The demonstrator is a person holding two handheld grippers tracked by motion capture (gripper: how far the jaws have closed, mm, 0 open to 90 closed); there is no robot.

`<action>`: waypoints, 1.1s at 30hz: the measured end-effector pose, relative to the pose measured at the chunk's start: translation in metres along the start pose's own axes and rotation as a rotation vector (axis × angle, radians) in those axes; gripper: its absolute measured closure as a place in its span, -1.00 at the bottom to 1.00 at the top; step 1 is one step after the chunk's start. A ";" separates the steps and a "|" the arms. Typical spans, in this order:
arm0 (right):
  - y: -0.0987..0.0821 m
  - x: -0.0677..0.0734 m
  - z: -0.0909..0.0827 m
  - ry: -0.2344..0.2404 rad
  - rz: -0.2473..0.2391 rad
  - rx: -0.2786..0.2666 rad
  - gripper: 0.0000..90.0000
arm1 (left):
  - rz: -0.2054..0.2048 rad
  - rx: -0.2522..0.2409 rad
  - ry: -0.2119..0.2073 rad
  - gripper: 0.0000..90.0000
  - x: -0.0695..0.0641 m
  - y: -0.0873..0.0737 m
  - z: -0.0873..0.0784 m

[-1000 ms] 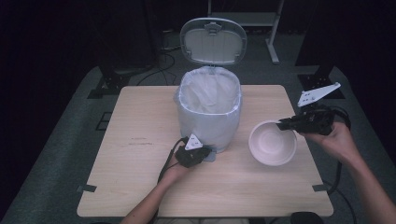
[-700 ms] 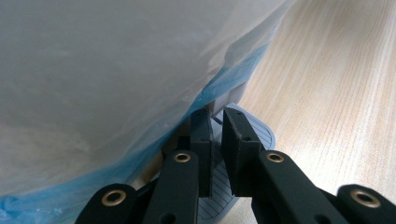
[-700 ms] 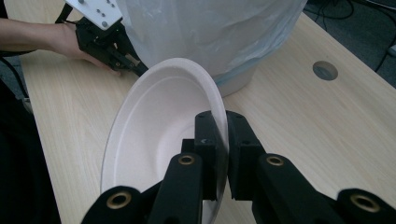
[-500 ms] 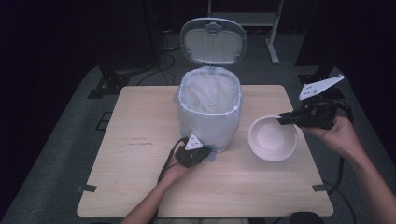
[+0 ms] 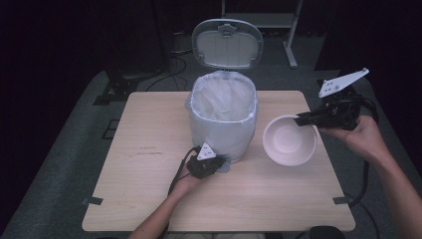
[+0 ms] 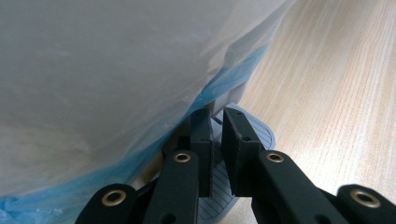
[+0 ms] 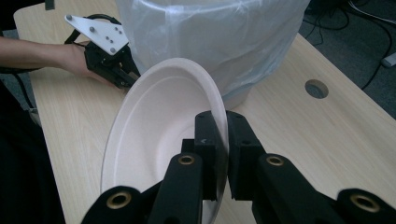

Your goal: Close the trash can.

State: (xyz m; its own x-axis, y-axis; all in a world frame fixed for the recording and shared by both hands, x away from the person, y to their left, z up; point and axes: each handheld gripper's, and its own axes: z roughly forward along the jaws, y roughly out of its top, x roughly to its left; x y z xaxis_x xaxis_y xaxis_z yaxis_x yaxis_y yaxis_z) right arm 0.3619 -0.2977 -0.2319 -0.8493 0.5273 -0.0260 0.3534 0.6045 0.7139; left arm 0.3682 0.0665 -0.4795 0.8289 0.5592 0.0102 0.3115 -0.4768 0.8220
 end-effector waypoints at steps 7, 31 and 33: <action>0.010 0.000 -0.005 0.004 -0.007 -0.006 0.86 | 0.001 0.000 -0.001 0.84 0.000 0.000 0.000; 0.040 -0.001 -0.021 0.012 -0.027 -0.017 0.86 | 0.007 0.001 -0.004 0.84 0.001 0.000 0.000; 0.042 -0.001 -0.021 0.014 -0.028 -0.017 0.86 | 0.007 0.001 -0.003 0.84 0.001 0.000 0.000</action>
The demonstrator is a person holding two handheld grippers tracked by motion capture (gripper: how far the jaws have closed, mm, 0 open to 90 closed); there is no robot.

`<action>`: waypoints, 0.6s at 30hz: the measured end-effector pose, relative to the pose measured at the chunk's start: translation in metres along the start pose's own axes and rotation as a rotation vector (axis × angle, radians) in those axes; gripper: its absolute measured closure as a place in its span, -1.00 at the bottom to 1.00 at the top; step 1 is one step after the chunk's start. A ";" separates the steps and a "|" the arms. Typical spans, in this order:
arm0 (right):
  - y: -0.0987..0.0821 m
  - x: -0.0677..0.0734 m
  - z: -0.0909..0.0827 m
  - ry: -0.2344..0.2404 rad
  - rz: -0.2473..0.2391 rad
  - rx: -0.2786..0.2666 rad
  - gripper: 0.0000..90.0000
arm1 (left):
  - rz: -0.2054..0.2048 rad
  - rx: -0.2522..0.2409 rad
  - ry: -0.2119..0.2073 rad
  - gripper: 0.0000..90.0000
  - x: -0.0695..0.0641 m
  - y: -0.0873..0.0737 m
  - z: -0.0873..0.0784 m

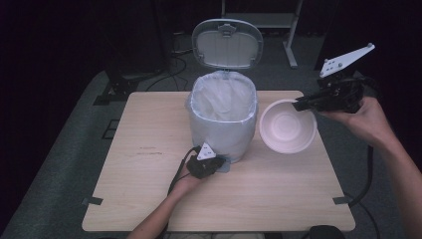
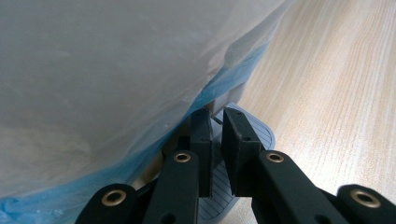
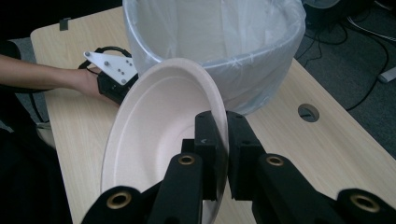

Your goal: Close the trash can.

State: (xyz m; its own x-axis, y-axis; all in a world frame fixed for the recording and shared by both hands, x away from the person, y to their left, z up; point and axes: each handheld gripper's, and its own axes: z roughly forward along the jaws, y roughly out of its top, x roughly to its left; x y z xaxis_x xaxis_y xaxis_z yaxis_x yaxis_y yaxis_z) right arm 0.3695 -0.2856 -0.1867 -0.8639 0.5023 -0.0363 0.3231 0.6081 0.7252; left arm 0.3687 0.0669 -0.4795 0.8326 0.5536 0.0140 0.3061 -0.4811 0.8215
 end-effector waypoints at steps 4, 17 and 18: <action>0.005 0.000 -0.001 0.001 -0.003 0.001 0.86 | 0.000 0.000 0.000 0.84 0.000 0.000 0.000; 0.022 -0.001 -0.006 0.004 -0.016 -0.006 0.86 | 0.006 0.003 0.000 0.84 0.000 0.000 0.000; 0.023 -0.002 -0.006 0.004 -0.019 -0.004 0.86 | 0.004 0.001 0.000 0.84 0.000 0.000 0.000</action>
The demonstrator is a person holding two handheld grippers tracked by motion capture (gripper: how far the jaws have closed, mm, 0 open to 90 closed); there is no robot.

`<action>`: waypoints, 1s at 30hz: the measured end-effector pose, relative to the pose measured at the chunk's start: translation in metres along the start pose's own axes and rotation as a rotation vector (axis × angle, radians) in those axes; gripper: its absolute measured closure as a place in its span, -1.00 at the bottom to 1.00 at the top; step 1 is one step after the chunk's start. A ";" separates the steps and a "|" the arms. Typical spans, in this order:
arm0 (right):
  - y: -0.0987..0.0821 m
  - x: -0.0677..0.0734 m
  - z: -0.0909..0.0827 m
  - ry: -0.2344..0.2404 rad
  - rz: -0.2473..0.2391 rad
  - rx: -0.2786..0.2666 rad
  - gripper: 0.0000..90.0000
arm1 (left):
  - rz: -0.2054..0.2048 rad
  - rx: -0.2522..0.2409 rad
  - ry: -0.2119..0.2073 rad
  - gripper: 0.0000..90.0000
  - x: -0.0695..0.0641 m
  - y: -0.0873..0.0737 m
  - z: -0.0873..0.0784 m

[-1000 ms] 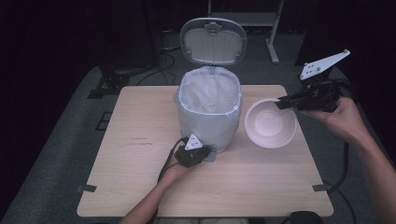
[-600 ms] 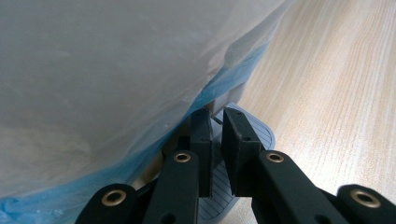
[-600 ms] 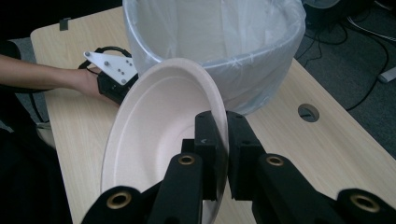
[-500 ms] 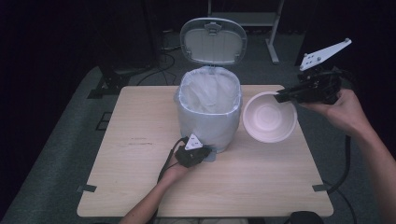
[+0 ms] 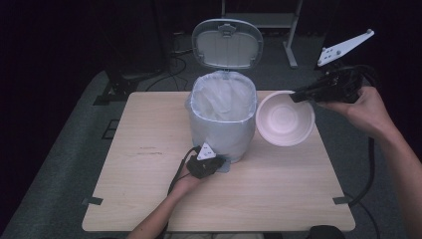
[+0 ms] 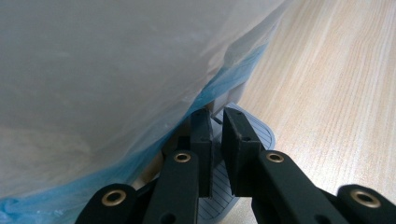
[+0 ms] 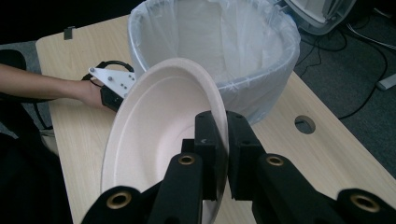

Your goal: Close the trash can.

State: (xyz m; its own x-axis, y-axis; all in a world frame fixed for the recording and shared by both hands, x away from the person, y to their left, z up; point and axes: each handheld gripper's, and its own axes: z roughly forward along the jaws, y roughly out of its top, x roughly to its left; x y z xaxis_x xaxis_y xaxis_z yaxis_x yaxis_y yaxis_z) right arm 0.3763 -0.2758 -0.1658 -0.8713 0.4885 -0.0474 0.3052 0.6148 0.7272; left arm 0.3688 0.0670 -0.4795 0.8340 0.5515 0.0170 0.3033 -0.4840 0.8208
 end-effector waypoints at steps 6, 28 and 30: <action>0.005 -0.001 0.001 0.003 0.003 0.001 0.86 | -0.001 -0.001 0.000 0.84 0.000 0.000 0.000; 0.044 -0.006 -0.002 -0.008 -0.014 -0.021 0.86 | 0.005 0.001 -0.001 0.84 0.000 0.000 0.000; 0.047 -0.006 -0.001 -0.008 -0.019 -0.021 0.86 | 0.005 0.001 0.000 0.84 0.000 0.000 0.000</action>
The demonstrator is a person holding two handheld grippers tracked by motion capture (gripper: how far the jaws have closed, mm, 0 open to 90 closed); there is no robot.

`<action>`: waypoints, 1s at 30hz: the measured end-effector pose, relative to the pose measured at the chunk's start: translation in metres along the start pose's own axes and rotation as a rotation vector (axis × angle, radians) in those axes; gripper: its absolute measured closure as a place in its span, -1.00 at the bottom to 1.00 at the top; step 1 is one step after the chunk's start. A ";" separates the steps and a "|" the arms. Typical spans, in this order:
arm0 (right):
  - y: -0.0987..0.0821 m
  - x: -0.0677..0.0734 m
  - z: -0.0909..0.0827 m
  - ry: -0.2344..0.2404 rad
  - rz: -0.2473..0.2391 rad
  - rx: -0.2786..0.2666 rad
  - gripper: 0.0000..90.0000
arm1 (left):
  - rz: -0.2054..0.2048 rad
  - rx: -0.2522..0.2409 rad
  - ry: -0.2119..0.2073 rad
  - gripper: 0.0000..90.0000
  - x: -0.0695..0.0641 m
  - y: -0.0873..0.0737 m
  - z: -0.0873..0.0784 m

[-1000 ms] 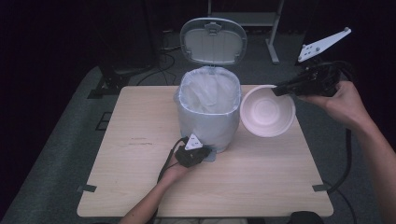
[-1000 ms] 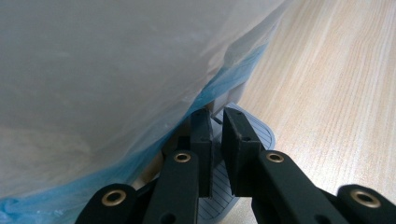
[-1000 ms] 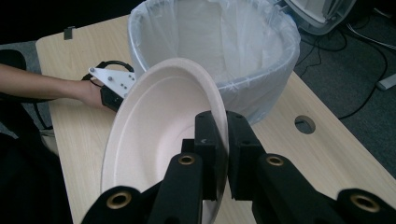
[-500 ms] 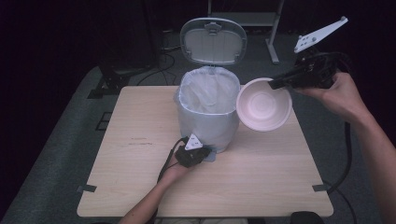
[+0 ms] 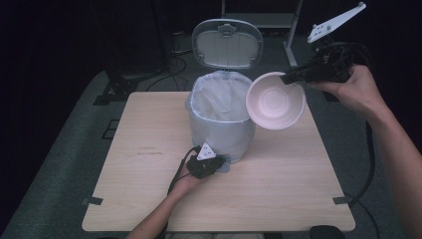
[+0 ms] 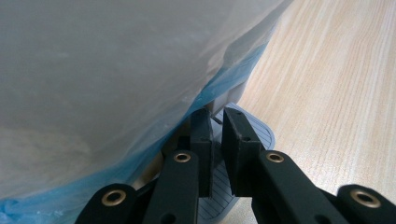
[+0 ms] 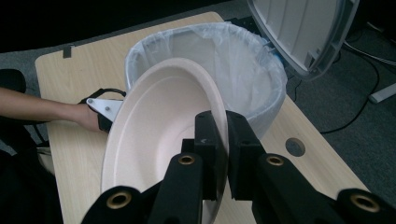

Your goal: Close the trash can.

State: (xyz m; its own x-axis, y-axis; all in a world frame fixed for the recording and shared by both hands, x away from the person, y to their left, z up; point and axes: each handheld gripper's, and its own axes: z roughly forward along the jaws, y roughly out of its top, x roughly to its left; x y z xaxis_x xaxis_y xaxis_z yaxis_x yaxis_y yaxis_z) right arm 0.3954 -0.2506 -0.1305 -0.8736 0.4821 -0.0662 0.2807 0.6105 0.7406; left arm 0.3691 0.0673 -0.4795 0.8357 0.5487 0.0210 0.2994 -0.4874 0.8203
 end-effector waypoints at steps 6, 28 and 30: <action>0.011 0.000 0.003 0.004 -0.009 0.001 0.86 | 0.000 0.000 -0.001 0.84 0.000 0.000 0.000; 0.050 -0.002 0.020 0.034 -0.036 0.004 0.86 | 0.003 0.001 -0.008 0.84 0.001 0.000 0.000; 0.052 -0.003 0.023 0.038 -0.037 0.010 0.86 | 0.003 0.001 -0.008 0.84 0.001 0.000 0.000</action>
State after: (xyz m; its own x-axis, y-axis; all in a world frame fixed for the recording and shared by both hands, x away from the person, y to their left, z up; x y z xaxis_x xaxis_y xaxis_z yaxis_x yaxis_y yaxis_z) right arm 0.4216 -0.2053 -0.1072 -0.8979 0.4349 -0.0674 0.2520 0.6336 0.7314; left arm 0.3693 0.0680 -0.4794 0.8403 0.5418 0.0188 0.2972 -0.4893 0.8199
